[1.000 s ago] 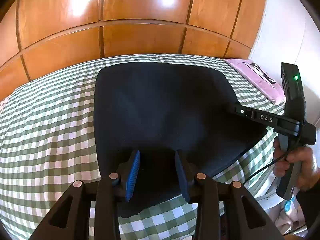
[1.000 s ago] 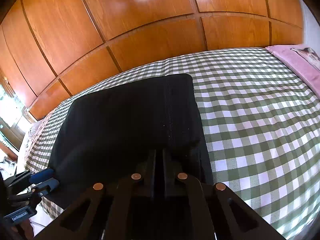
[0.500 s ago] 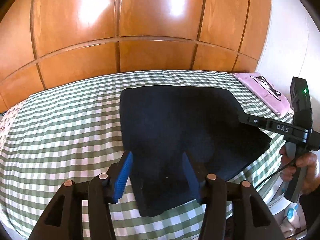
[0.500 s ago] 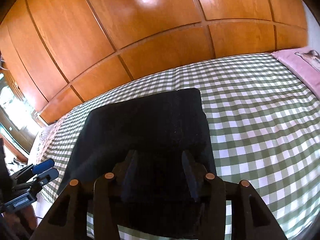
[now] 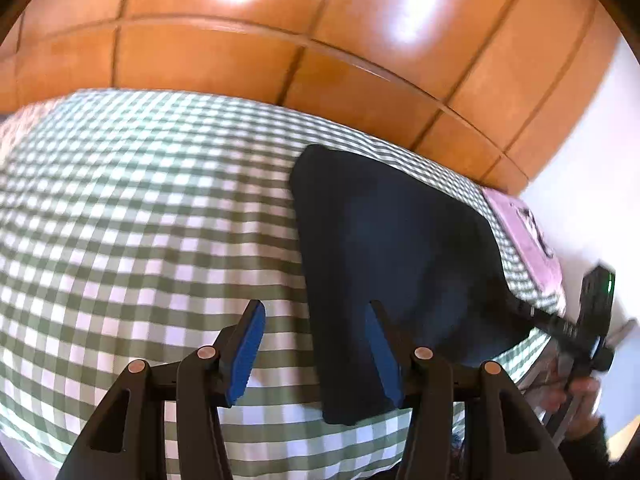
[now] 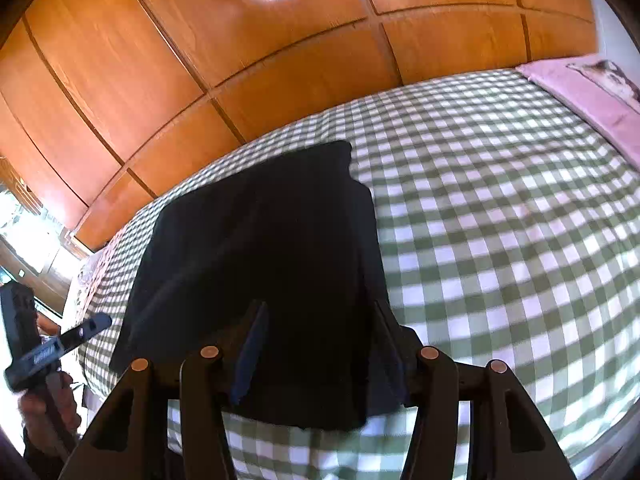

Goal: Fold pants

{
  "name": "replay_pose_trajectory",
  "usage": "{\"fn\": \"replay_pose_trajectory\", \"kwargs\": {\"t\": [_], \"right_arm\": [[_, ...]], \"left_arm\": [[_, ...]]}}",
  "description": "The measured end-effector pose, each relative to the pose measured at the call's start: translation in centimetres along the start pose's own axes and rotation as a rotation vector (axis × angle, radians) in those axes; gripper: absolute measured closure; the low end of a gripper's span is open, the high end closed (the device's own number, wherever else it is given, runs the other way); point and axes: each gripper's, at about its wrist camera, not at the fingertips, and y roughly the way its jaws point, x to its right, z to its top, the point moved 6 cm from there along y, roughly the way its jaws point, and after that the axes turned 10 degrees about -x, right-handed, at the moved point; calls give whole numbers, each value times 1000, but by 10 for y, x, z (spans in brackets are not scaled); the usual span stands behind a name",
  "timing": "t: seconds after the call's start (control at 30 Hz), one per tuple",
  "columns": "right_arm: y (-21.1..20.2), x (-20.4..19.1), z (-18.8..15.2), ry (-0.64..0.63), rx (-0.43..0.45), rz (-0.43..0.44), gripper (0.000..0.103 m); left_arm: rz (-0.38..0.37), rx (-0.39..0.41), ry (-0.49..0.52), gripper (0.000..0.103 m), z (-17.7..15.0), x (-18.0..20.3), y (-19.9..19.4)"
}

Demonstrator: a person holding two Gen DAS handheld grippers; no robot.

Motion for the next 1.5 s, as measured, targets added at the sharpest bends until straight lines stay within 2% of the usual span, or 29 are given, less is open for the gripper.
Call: {"fn": "replay_pose_trajectory", "kwargs": {"t": [0.03, 0.13, 0.23, 0.33, 0.4, 0.47, 0.57, 0.63, 0.7, 0.73, 0.77, 0.8, 0.83, 0.9, 1.07, 1.3, 1.37, 1.43, 1.47, 1.5], "right_arm": [[0, 1, -3, -5, -7, -8, 61], [-4, -2, -11, -53, -2, -37, 82], [-11, -13, -9, -115, 5, -81, 90], [-26, -18, -5, -157, 33, -87, 91], [-17, -7, -8, -152, 3, -120, 91], [-1, 8, -14, -121, -30, -106, 90], [-4, 20, -14, -42, -3, -26, 82], [-5, 23, -15, -40, -2, -41, 65], [-7, 27, -14, -5, -8, -3, 59], [-8, 29, -13, 11, -14, 20, 54], [-10, 26, -10, 28, -20, 54, 53], [-12, 26, -7, 37, -15, 74, 46], [-13, 26, -2, 46, -4, 91, 37], [-11, 26, 7, 54, -1, 113, 31], [13, 27, 25, 59, -62, 151, 30], [52, 26, 38, 55, -169, 255, 30], [60, 25, 37, 46, -189, 263, 33], [65, 23, 38, 33, -197, 281, 40], [64, 21, 37, 21, -198, 282, 42], [63, 19, 37, 8, -197, 281, 46]], "left_arm": [[-16, -2, -19, 51, 0, -5, 0], [-18, 2, -29, 50, 1, -10, -1], [-27, 10, -14, 50, 0, -7, -5], [-45, 23, 27, 50, -1, 1, -10], [-50, 12, 53, 50, -3, 6, -6], [-32, -27, 81, 50, -9, 10, 6], [-19, -70, 94, 50, -17, 13, 21], [-45, -58, 94, 50, -16, 14, 18], [-66, -37, 91, 50, -10, 15, 12], [-83, -29, 90, 46, -5, 15, 9], [-95, -29, 88, 32, -1, 15, 8], [-101, -32, 85, 19, 3, 15, 8], [-104, -31, 82, 18, 8, 15, 10], [-85, -33, 85, 18, 16, 14, 15], [-91, -71, 91, 18, 25, 11, 33], [-216, -148, 61, 18, 38, 9, 67], [-240, -170, 49, 18, 40, 8, 76], [-278, -208, 27, 22, 40, 8, 88], [-304, -225, 13, 34, 39, 8, 92], [-336, -244, 2, 39, 38, 9, 95]]}}
